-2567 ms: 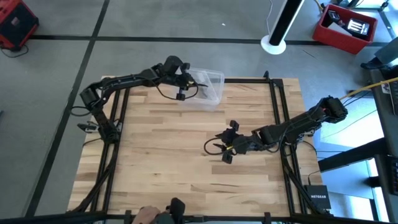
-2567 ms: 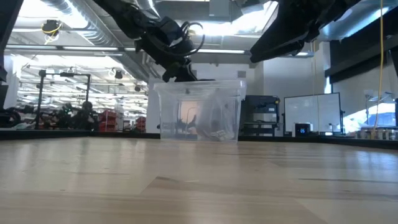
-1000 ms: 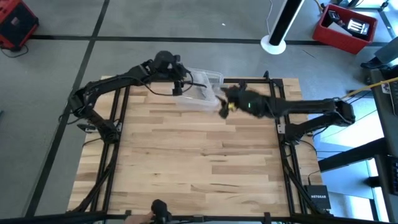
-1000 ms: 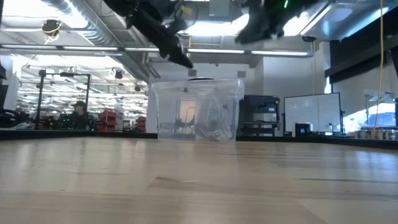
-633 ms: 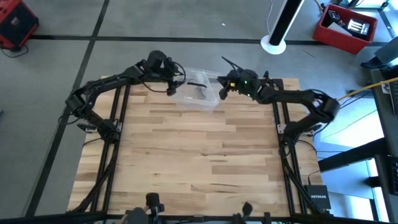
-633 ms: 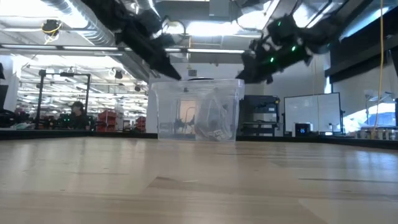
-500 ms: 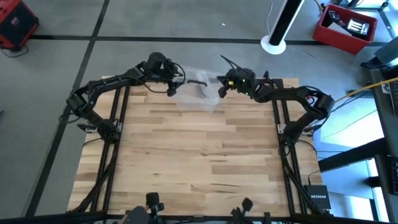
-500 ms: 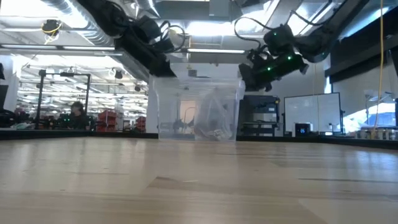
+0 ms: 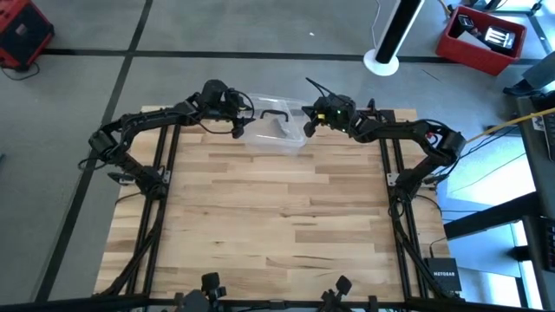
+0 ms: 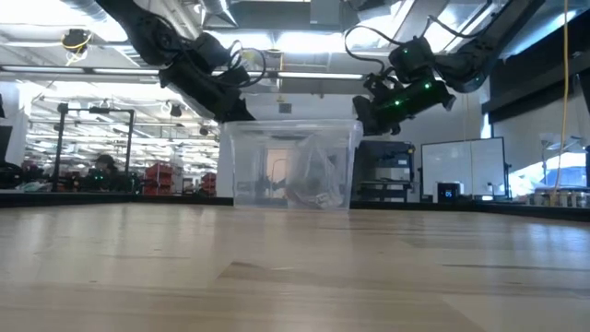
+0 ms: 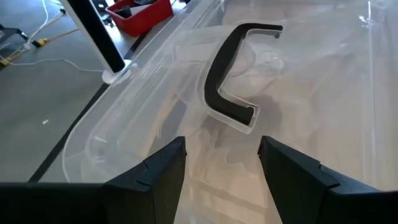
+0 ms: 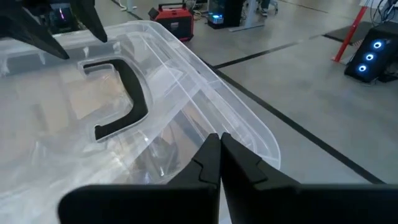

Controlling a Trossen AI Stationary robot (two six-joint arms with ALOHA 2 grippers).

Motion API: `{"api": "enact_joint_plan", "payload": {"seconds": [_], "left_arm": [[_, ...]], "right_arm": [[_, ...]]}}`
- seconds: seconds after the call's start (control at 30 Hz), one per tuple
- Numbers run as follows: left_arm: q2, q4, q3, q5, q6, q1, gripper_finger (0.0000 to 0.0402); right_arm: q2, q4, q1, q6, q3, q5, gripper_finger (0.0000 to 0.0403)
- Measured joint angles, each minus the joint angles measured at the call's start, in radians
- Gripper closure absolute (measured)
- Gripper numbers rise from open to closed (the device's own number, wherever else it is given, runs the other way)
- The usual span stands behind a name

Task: Roll bandage
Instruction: Close the transparent container

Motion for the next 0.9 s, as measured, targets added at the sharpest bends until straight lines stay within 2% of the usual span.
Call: {"api": "enact_joint_plan", "payload": {"seconds": [0.13, 0.3, 0.47, 0.7, 0.9], "left_arm": [[-0.028, 0.013, -0.006, -0.003, -0.031, 0.000, 0.0201], [-0.111, 0.067, -0.015, -0.023, -0.063, -0.009, 0.0201], [-0.164, 0.187, -0.009, -0.108, -0.048, 0.003, 0.0201], [-0.076, 0.148, -0.011, -0.119, -0.049, 0.054, 0.0201], [0.016, 0.120, -0.003, -0.101, -0.049, 0.050, 0.0201]], "right_arm": [[0.002, 0.027, -0.001, 0.050, 0.004, -0.015, 0.0387], [-0.003, -0.042, -0.001, 0.083, 0.061, -0.018, 0.0384], [-0.026, -0.121, 0.000, 0.086, 0.132, -0.035, 0.0352], [-0.025, -0.248, -0.001, 0.085, 0.154, -0.044, 0.0282], [-0.027, -0.283, -0.001, 0.055, 0.158, -0.044, 0.0257]]}}
